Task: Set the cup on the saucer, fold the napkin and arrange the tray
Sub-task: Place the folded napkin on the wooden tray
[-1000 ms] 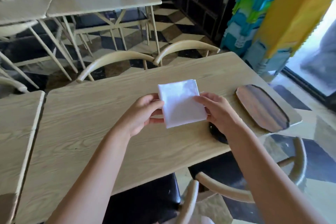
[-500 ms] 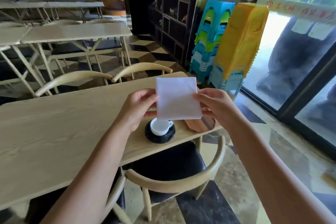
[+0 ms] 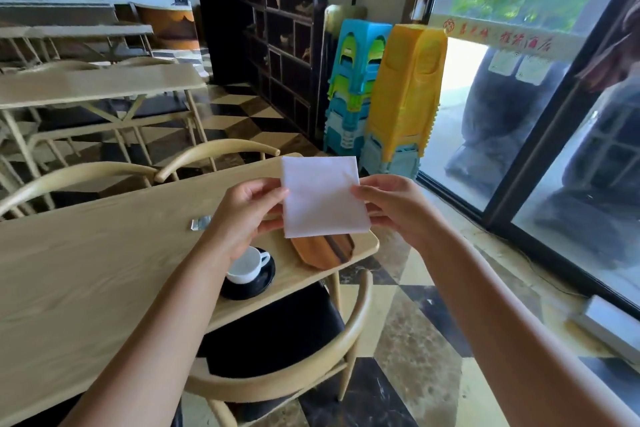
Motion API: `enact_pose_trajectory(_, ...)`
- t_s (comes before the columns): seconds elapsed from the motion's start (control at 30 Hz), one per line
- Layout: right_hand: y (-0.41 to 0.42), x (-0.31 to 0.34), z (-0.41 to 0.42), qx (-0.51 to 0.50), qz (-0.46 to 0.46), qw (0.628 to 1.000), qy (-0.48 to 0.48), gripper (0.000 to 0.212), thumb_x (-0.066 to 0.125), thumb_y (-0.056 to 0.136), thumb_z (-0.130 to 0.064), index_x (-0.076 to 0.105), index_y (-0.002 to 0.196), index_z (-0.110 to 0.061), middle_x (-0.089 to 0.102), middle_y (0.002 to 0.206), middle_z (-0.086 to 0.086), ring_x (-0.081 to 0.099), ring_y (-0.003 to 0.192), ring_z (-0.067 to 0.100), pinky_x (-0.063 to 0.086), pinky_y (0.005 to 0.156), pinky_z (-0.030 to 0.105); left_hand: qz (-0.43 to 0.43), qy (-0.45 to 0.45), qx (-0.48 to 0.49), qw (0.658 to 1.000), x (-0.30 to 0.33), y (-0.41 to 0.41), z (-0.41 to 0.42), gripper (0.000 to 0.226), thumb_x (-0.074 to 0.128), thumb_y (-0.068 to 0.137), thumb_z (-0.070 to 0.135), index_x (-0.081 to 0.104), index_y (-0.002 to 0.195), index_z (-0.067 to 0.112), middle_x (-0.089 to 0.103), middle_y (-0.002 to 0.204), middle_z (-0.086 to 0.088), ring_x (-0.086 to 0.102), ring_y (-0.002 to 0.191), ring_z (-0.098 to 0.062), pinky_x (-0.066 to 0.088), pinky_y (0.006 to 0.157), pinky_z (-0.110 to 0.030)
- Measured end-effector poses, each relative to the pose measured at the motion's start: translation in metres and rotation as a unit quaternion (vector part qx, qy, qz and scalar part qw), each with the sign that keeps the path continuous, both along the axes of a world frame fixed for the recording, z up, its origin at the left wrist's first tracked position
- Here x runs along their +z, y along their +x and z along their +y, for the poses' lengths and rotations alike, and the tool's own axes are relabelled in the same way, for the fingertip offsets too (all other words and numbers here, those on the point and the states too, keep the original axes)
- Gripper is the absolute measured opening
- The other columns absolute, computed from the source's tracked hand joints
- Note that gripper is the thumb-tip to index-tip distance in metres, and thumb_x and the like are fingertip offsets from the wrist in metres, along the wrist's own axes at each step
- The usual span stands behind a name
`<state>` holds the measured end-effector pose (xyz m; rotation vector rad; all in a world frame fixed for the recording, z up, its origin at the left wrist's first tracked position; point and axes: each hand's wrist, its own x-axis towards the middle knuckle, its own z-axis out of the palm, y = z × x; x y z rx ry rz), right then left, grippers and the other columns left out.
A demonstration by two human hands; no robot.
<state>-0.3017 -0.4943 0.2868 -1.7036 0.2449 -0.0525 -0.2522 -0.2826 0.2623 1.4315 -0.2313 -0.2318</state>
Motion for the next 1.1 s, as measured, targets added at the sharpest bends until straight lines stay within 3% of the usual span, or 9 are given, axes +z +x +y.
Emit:
enact_pose_trajectory(0.23, 0.053, 0.0, -0.014, -0.014, -0.013, 1.0, -0.002, 0.006, 0.065, 0.083, -0.011, 0.064, 0.085, -0.016, 0.068, 0.079, 0.002, 0.066, 0.057, 0.004, 0.051, 0.048, 0.017, -0.002, 0.006, -0.01, 1.0, -0.006, 0.055, -0.016, 0.012, 0.056, 0.089, 0.011, 0.066, 0.094, 0.016, 0.071, 0.088, -0.006, 0.07, 0.074, -0.016, 0.059, 0.06, -0.029)
enact_pose_trajectory(0.6, 0.154, -0.048, -0.03, -0.033, 0.054, 0.997, -0.05, 0.01, 0.067, 0.081, -0.014, 0.062, 0.084, -0.022, 0.069, 0.084, 0.001, 0.067, 0.077, 0.012, 0.053, 0.052, 0.021, 0.061, 0.056, 0.035, 0.996, -0.061, 0.145, -0.039, 0.013, 0.058, 0.088, 0.009, 0.067, 0.089, 0.017, 0.069, 0.081, -0.006, 0.069, 0.064, -0.014, 0.053, 0.05, -0.021)
enact_pose_trajectory(0.83, 0.233, -0.126, -0.051, 0.019, 0.11, 0.991, -0.07, 0.014, 0.064, 0.083, -0.008, 0.064, 0.096, -0.007, 0.067, 0.082, 0.005, 0.064, 0.068, 0.012, 0.053, 0.05, 0.022, 0.149, 0.081, 0.117, 0.978, -0.136, 0.196, -0.064, 0.013, 0.058, 0.088, 0.009, 0.067, 0.096, 0.011, 0.069, 0.086, -0.01, 0.066, 0.069, -0.021, 0.054, 0.05, -0.021)
enact_pose_trajectory(0.97, 0.274, -0.184, -0.066, 0.055, 0.146, 0.984, -0.088, 0.011, 0.06, 0.083, -0.004, 0.065, 0.092, -0.007, 0.065, 0.076, 0.007, 0.062, 0.061, 0.012, 0.051, 0.048, 0.022, 0.191, 0.117, 0.159, 0.961, -0.184, 0.222, -0.084, 0.022, 0.059, 0.087, 0.008, 0.063, 0.109, 0.003, 0.068, 0.096, -0.016, 0.065, 0.074, -0.025, 0.059, 0.066, -0.034)
enact_pose_trajectory(1.03, 0.29, -0.212, -0.073, 0.06, 0.164, 0.98, -0.098, 0.015, 0.059, 0.083, -0.003, 0.065, 0.096, -0.006, 0.067, 0.086, 0.013, 0.066, 0.07, 0.02, 0.057, 0.056, 0.031, 0.206, 0.137, 0.178, 0.952, -0.206, 0.233, -0.094, 0.019, 0.059, 0.086, 0.007, 0.064, 0.104, 0.002, 0.068, 0.094, -0.018, 0.064, 0.075, -0.026, 0.057, 0.075, -0.043)
enact_pose_trajectory(1.1, 0.305, -0.239, -0.079, 0.06, 0.185, 0.975, -0.107, 0.018, 0.058, 0.082, -0.002, 0.066, 0.098, -0.006, 0.067, 0.091, 0.015, 0.067, 0.079, 0.028, 0.059, 0.067, 0.042, 0.204, 0.168, 0.189, 0.946, -0.23, 0.244, -0.104, 0.009, 0.06, 0.084, 0.007, 0.067, 0.09, 0.006, 0.068, 0.083, -0.016, 0.063, 0.07, -0.024, 0.057, 0.073, -0.045)
